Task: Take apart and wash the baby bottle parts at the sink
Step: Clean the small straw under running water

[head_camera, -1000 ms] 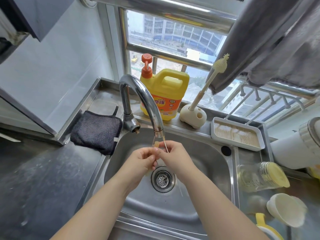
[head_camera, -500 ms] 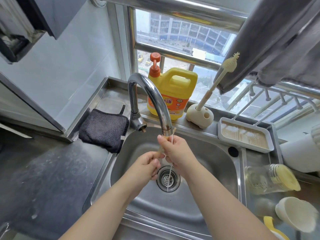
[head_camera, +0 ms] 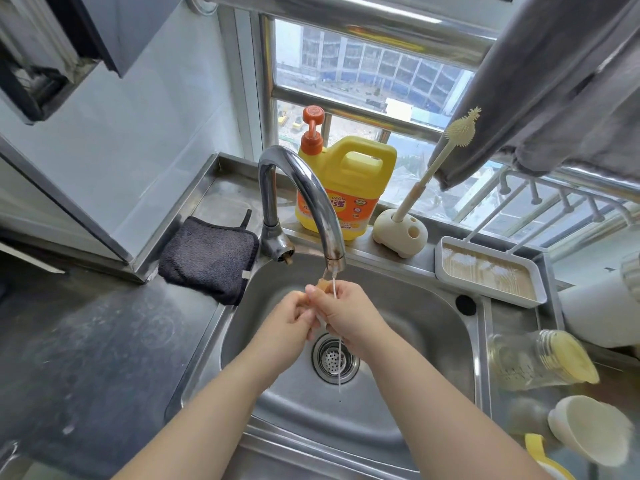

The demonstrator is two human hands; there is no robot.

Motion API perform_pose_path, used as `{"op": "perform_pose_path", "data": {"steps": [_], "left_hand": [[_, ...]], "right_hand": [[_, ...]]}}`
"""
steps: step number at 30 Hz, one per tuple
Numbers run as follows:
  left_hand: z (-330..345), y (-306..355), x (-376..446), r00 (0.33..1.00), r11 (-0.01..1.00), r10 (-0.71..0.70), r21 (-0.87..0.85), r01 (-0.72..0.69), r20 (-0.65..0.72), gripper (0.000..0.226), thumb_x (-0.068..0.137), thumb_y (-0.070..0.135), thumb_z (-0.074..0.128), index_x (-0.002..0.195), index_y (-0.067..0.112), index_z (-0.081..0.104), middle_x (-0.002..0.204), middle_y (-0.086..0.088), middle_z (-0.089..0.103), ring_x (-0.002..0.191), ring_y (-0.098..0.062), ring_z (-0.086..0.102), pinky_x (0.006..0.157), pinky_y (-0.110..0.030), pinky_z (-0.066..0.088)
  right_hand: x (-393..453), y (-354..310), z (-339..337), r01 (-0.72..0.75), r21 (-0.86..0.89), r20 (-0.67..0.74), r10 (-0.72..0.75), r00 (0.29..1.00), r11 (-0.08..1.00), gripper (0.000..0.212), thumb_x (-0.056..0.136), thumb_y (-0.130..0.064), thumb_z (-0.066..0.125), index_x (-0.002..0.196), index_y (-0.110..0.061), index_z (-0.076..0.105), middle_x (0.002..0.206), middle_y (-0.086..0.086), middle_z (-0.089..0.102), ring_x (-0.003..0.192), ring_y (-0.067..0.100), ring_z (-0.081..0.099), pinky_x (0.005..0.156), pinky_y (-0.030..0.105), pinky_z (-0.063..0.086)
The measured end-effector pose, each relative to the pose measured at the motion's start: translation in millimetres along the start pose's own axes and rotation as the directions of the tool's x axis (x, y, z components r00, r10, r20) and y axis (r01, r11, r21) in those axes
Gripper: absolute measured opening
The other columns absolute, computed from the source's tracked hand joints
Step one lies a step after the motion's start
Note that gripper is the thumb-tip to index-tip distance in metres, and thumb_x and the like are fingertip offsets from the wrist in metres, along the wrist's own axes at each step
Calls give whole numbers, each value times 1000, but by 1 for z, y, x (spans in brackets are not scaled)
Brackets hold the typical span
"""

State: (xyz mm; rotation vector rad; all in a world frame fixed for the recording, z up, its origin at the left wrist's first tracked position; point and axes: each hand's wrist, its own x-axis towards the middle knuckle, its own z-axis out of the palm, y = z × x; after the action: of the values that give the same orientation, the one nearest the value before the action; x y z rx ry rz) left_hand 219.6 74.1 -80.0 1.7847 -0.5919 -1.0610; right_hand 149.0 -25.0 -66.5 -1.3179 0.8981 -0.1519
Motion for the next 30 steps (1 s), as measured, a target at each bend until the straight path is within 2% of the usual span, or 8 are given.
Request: {"op": "perform_pose_path", "data": {"steps": [4, 8, 11, 14, 18, 23, 26, 30], "left_hand": [[4, 3, 6, 999, 999, 44, 31, -43, -18, 28, 100, 13, 37, 81, 24, 53, 68, 6, 46, 59, -10, 39, 62, -30, 34], [0, 7, 6, 1000, 993, -21, -116, 18, -20, 30, 103, 15, 33, 77, 17, 49, 60, 4, 38, 46, -7, 31, 46, -22, 26], [-1, 12, 1, 998, 980, -56, -190, 59, 22, 32, 104, 22, 31, 79, 16, 50, 55, 2, 33, 37, -4, 24, 39, -16, 20], [-1, 14, 2, 997, 976, -67, -204, 72, 30, 35, 104, 31, 32, 83, 14, 53, 51, 2, 30, 38, -6, 22, 40, -16, 18], [1, 4, 7, 999, 999, -33, -4, 33, 22, 27, 102, 22, 37, 81, 18, 55, 59, 5, 39, 52, -10, 33, 52, -28, 30], [-4, -9, 5, 995, 995, -97, -22, 97, 16, 26, 101, 10, 38, 95, 18, 62, 67, 3, 42, 53, -8, 35, 52, -23, 33], [-4, -7, 3, 999, 995, 12, 98, -7, -50, 31, 102, 20, 39, 80, 18, 61, 57, 7, 41, 50, -9, 35, 50, -25, 28], [-5, -10, 3, 996, 955, 77, 291, -58, -55, 37, 102, 27, 36, 68, 18, 46, 57, 8, 41, 55, -10, 38, 52, -27, 27]], "right_hand": [[1, -12, -1, 21, 61, -65, -17, 998, 998, 22, 90, -18, 63, 77, -3, 55, 56, 6, 52, 38, 4, 43, 38, 14, 29], [0, -18, -4, 9, 252, -12, -6, 1000, 968, 12, 92, -12, 59, 87, -2, 54, 51, 0, 42, 37, 5, 30, 35, 15, 23], [-6, -10, 0, 6, 207, 70, -21, 997, 978, 13, 92, -7, 58, 79, -9, 57, 55, 0, 44, 40, 3, 35, 37, 14, 24], [-5, -12, 2, 25, 89, 22, -27, 999, 996, 24, 94, -18, 58, 71, -11, 56, 54, 0, 45, 40, 5, 32, 38, 15, 25], [2, -10, 2, -41, 37, -101, 45, 994, 998, 31, 98, -27, 50, 72, -11, 56, 49, -2, 46, 36, 6, 33, 38, 18, 25], [-1, -2, 3, -49, 70, -25, 51, 998, 996, 7, 96, -11, 53, 91, -11, 58, 54, -2, 48, 43, 3, 45, 38, 16, 27], [5, -5, -1, -42, 43, -127, 47, 991, 998, 16, 92, -20, 60, 80, -13, 55, 55, 0, 43, 35, 3, 34, 38, 17, 26], [5, -7, 1, -82, 40, -180, 88, 980, 996, 27, 97, -27, 52, 77, -9, 57, 51, -1, 41, 35, 5, 29, 37, 19, 23]]}}
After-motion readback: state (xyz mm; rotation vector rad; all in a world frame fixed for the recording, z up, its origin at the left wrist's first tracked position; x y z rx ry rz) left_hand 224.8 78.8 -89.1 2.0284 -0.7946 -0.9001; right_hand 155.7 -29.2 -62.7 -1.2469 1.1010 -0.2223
